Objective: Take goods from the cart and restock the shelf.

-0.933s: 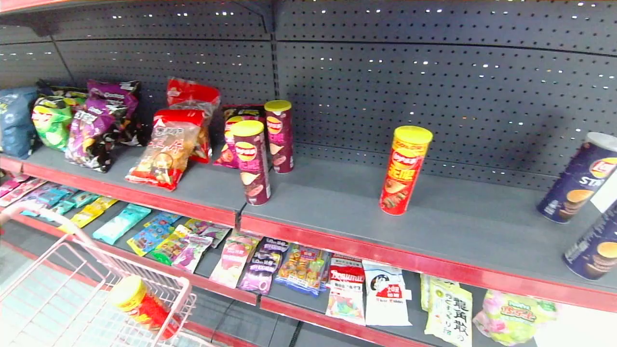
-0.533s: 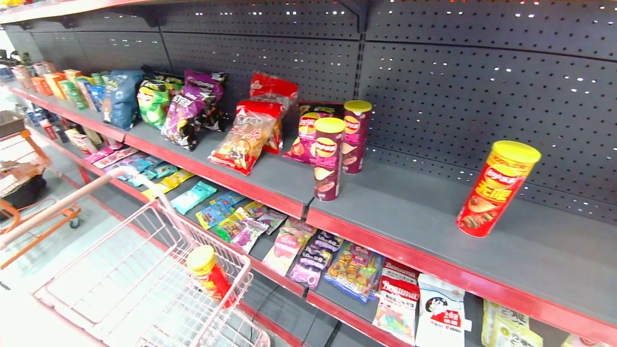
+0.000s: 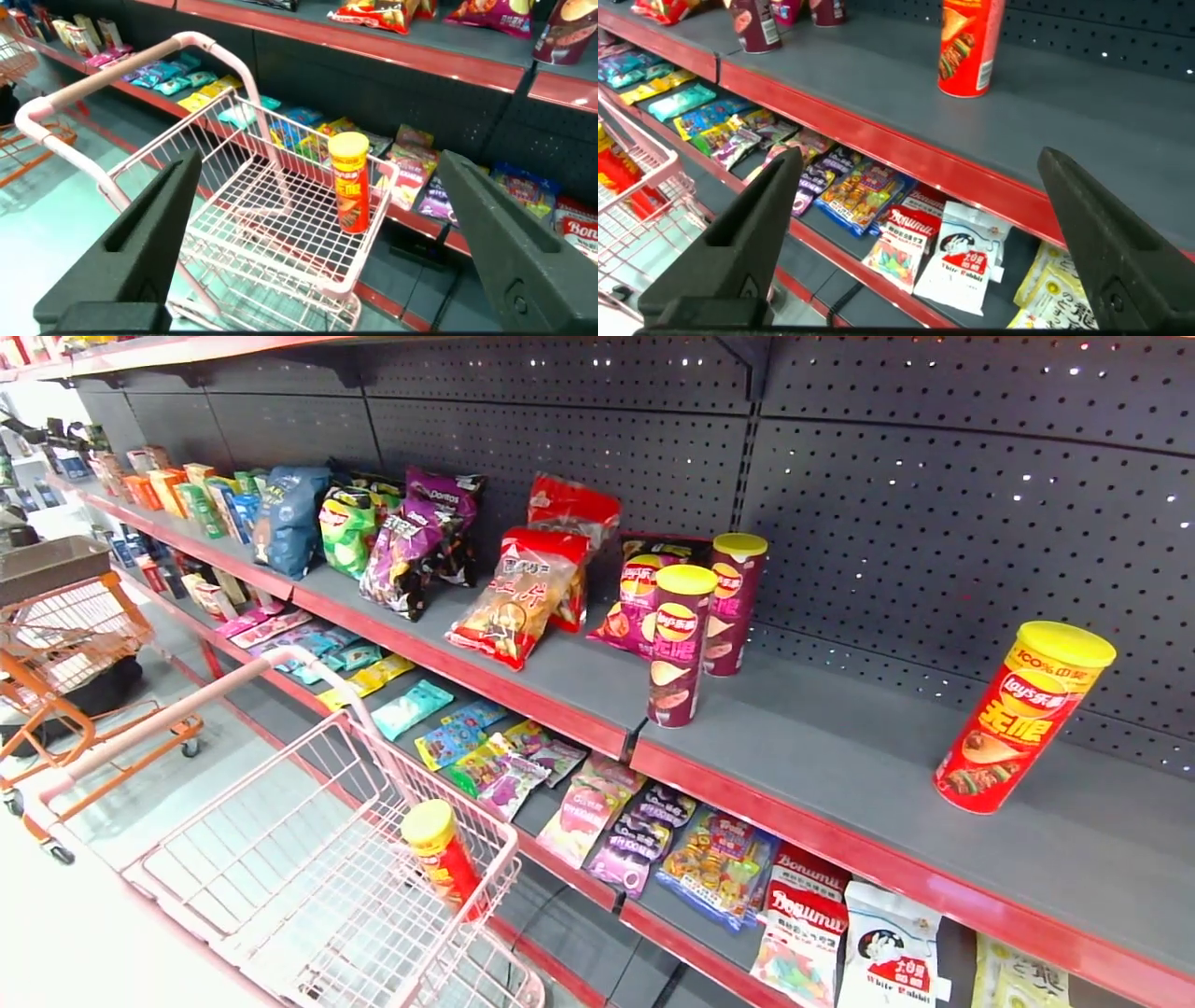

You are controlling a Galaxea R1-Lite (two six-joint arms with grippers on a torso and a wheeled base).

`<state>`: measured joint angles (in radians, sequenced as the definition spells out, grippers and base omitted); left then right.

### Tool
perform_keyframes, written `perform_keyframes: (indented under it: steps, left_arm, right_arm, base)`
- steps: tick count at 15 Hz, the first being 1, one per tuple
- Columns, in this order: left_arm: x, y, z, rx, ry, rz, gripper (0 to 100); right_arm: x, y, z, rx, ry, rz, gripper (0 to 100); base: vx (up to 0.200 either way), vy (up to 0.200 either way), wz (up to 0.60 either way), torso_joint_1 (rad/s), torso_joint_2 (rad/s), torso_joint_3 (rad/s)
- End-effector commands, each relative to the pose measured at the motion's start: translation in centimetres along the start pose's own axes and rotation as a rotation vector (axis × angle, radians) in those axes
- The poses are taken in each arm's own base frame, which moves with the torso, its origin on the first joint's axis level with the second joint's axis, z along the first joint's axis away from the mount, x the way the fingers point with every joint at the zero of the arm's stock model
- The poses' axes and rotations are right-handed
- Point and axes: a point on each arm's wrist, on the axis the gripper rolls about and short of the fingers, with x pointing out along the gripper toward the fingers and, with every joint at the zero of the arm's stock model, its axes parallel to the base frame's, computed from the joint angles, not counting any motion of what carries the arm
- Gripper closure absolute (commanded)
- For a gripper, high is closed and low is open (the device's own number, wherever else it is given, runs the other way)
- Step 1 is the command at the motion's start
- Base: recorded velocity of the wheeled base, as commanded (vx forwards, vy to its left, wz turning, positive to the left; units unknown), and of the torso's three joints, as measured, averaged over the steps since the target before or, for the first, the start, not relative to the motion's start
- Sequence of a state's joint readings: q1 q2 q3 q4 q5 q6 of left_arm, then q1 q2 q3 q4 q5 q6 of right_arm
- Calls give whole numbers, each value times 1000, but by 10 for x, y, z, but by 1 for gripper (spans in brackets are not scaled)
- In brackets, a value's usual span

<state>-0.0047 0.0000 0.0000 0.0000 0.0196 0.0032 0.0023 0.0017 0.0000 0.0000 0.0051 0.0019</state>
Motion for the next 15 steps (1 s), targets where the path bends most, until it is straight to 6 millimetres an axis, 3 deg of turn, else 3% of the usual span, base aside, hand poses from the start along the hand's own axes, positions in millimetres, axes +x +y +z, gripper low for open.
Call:
perform_keyframes:
  steps: [1, 15]
  left_arm:
    - [0, 0, 0, 0, 0, 0, 0]
    - [0, 0, 0, 0, 0, -1, 0]
  right_arm:
    - [0, 0, 0, 0, 0, 2, 0]
    - [0, 0, 0, 3, 0, 0, 0]
  base:
    - [0, 0, 0, -119, 305, 149]
    - [0, 0, 0, -146, 341, 193]
